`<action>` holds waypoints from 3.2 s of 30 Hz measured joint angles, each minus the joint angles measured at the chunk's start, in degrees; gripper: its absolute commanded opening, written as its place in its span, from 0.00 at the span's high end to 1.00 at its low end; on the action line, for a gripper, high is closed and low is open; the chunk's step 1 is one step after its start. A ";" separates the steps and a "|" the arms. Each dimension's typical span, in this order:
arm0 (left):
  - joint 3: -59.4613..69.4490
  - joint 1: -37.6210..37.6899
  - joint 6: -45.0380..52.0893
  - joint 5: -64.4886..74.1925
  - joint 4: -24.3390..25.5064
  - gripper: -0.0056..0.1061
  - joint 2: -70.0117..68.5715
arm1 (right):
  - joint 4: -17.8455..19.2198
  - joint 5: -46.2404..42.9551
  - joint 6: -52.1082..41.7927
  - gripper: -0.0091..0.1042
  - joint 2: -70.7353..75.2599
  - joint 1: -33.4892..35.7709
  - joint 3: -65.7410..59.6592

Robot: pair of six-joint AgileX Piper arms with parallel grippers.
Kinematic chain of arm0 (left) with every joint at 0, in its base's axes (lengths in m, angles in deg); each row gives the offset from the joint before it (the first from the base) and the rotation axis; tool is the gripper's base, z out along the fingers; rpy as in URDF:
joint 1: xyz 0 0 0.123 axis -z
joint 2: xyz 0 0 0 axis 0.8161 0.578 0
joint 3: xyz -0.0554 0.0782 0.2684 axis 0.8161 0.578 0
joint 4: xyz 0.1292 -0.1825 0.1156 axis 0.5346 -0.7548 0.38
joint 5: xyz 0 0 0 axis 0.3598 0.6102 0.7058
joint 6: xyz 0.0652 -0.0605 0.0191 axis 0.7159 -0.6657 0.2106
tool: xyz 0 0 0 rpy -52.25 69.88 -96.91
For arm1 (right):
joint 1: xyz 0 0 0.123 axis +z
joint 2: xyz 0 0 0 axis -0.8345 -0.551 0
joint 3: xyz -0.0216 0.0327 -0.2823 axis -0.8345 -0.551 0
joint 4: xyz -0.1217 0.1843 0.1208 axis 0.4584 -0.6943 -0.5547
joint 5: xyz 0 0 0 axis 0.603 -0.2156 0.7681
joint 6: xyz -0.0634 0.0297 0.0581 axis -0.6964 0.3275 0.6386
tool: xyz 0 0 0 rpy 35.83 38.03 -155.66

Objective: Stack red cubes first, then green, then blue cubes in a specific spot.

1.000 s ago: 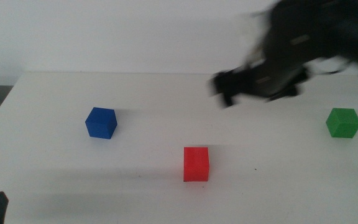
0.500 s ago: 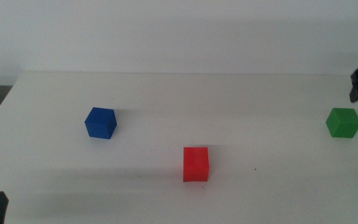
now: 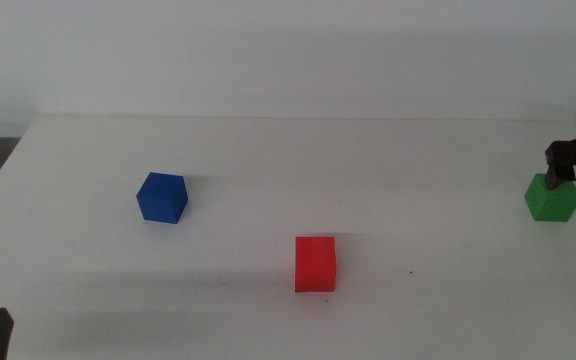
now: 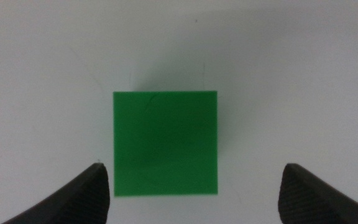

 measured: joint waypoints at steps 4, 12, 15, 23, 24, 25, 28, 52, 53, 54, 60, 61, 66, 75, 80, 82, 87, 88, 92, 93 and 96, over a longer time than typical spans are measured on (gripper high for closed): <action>0.00 0.00 0.00 0.00 0.00 0.11 0.00 | -0.33 -1.66 0.00 0.10 -1.65 0.12 0.00; 0.00 0.00 0.00 0.00 0.00 0.11 0.00 | -0.33 -4.36 -0.13 0.13 -4.98 2.02 0.00; 0.00 0.00 0.00 0.00 0.00 0.11 0.00 | 0.57 -5.57 -0.13 0.38 -5.95 3.19 0.00; 0.00 0.00 0.00 0.00 0.00 0.11 0.00 | 2.84 -2.96 8.64 0.87 -2.87 7.21 0.00; 0.00 0.00 0.00 0.00 0.00 0.11 0.00 | 3.28 -1.95 11.15 0.87 -0.98 8.91 0.00; 0.00 0.00 0.00 0.00 0.00 0.11 0.00 | 3.65 -1.12 14.08 0.87 1.16 11.14 0.00; 0.00 0.00 0.00 0.00 0.00 0.11 0.00 | 5.22 2.12 24.47 0.87 7.19 19.71 0.44; 0.00 0.00 0.00 0.00 0.00 0.11 0.00 | 16.43 22.84 55.24 0.87 -5.80 55.87 19.47; 0.00 0.00 0.00 0.00 0.00 0.11 0.00 | 16.43 22.93 55.38 0.87 -6.25 55.87 19.47; 0.00 0.00 0.00 0.00 0.00 0.11 0.00 | 16.43 22.93 55.50 0.87 -6.53 55.87 19.39; 0.00 0.00 0.00 0.00 0.00 0.11 0.00 | 16.78 21.82 55.72 0.87 -8.07 55.87 19.39; 0.00 0.00 0.00 0.00 0.00 0.11 0.00 | 16.78 21.56 55.72 0.87 -8.33 55.87 19.39; 0.00 0.00 0.00 0.00 0.00 0.11 0.00 | 17.00 21.03 55.83 0.87 -9.17 55.87 19.39; 0.00 0.00 0.00 0.00 0.00 0.11 0.00 | 17.15 21.16 56.69 0.87 -9.20 55.87 19.39; 0.00 0.00 0.00 0.00 0.00 0.11 0.00 | 17.15 21.89 56.81 0.23 -9.52 55.87 19.39; 0.00 0.00 0.00 0.00 0.00 0.11 0.00 | 17.15 21.89 56.81 0.16 -9.52 55.87 19.39; 0.00 0.00 0.00 0.00 0.00 0.11 0.00 | 18.63 22.28 56.81 0.12 -3.27 57.00 18.79; 0.00 0.00 0.00 0.00 0.00 0.11 0.00 | 19.49 22.28 56.81 0.12 -0.46 57.45 18.19; 0.00 0.00 0.00 0.00 0.00 0.11 0.00 | 23.97 21.25 56.70 0.12 14.01 59.46 9.68; 0.00 0.00 0.00 0.00 0.00 0.11 0.00 | 24.89 20.46 56.43 0.12 18.32 59.40 6.29; 0.00 0.00 0.00 0.00 0.00 0.11 0.00 | 26.82 16.37 52.60 0.12 30.69 59.40 -3.69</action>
